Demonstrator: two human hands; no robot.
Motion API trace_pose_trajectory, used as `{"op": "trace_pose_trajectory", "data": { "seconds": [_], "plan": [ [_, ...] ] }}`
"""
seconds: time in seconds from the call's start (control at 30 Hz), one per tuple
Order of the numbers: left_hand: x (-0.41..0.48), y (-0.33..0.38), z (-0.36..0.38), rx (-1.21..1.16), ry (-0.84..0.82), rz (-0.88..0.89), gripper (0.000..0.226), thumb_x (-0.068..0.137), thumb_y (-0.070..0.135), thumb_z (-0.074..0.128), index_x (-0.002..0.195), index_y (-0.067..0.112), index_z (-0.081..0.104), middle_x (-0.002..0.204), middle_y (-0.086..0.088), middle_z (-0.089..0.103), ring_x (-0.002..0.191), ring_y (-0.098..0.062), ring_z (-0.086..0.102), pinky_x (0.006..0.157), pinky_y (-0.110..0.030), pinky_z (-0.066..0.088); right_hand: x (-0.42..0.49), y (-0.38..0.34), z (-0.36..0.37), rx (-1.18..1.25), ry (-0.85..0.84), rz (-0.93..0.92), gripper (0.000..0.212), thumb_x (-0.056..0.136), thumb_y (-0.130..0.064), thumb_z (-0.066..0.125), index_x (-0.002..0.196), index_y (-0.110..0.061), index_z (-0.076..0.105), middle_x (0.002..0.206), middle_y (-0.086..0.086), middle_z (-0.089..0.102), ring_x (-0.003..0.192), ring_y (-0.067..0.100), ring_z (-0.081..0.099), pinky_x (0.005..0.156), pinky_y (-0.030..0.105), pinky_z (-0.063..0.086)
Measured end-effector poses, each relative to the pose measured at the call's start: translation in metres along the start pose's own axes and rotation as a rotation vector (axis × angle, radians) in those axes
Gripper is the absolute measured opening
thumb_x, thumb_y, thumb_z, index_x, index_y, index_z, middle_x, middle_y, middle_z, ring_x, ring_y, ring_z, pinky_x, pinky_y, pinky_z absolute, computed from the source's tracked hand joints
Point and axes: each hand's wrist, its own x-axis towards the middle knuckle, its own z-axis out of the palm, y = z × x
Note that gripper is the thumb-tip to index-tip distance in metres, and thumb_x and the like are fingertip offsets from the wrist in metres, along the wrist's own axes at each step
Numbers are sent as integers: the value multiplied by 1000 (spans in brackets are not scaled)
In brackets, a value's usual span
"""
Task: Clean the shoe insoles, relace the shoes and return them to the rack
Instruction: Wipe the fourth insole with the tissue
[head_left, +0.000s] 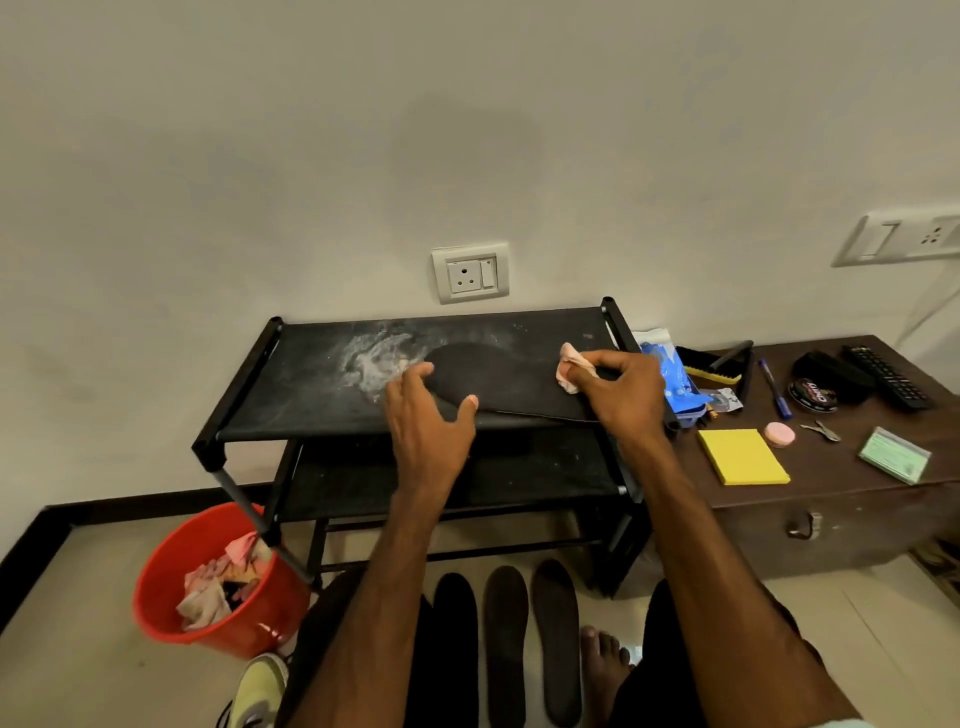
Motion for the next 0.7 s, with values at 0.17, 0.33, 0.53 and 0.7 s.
{"op": "trace_pose_trajectory", "data": {
  "seconds": [0.17,0.33,0.53,0.7],
  "plan": [
    [-58,22,-6,-157,50,-83,20,91,39,73,95,20,68,83,11,70,69,-5,67,70,-30,59,-52,-5,6,302,107,208,22,83,-25,85,102,-16,80,88,-5,78,87,10,73,81,25,58],
    [-87,36,-27,-453,-97,-337,29,99,38,62,92,12,71,73,-2,76,61,-18,73,67,-39,64,-107,-13,3,490,16,334,14,85,-16,82,96,-8,80,90,7,79,89,20,75,87,35,61],
    [-99,37,-72,-492,-99,-323,24,100,26,61,98,7,76,82,-5,78,74,-20,76,73,-43,64,-161,-29,-12,526,-123,385,14,87,-13,79,99,-4,79,91,10,79,89,24,76,76,37,61],
    [-103,43,-111,-320,-77,-241,19,98,28,62,93,18,78,81,4,77,78,-10,73,80,-40,63,-190,-53,-15,562,-248,342,10,88,-5,76,98,-5,78,91,8,79,85,18,77,67,26,61]
  ]
}}
